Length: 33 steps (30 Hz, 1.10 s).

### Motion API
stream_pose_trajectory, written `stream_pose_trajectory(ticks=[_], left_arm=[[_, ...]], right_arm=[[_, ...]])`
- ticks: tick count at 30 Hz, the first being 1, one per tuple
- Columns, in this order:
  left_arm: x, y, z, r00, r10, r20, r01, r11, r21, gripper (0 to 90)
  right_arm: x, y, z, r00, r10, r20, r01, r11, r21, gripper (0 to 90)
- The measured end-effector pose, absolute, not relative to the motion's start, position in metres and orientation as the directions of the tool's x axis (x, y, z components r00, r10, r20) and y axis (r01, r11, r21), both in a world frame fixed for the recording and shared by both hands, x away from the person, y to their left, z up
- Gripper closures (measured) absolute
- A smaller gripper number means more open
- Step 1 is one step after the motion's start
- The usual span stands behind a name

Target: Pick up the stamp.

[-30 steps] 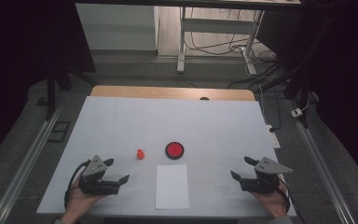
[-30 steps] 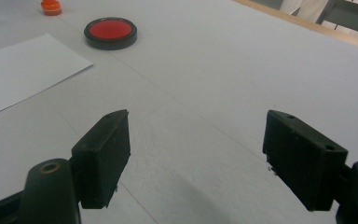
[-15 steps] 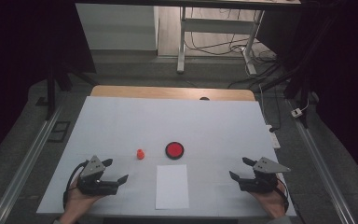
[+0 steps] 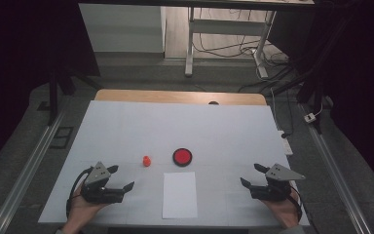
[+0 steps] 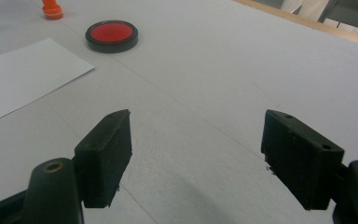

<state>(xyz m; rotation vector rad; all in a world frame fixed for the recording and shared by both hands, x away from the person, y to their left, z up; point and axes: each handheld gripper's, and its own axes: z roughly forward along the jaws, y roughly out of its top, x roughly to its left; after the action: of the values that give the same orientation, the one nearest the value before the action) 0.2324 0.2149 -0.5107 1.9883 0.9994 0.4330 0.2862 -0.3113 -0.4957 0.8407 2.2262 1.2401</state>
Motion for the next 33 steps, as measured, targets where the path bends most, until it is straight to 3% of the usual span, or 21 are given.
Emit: stream_pose_trajectory(ticks=[14, 33], left_arm=[[0.238, 0.21, -0.507, 0.626, 0.777, -0.064, 0.499, -0.337, 0.798, 15.7], [0.26, 0.183, -0.477, 0.654, 0.756, 0.009, 0.489, -0.432, 0.757, 15.7]], right_arm=[[0.286, -0.311, -0.496, -0.709, 0.7, -0.086, 0.296, 0.407, 0.864, 24.9], [0.285, -0.309, -0.496, -0.716, 0.691, -0.101, 0.282, 0.419, 0.863, 24.8]])
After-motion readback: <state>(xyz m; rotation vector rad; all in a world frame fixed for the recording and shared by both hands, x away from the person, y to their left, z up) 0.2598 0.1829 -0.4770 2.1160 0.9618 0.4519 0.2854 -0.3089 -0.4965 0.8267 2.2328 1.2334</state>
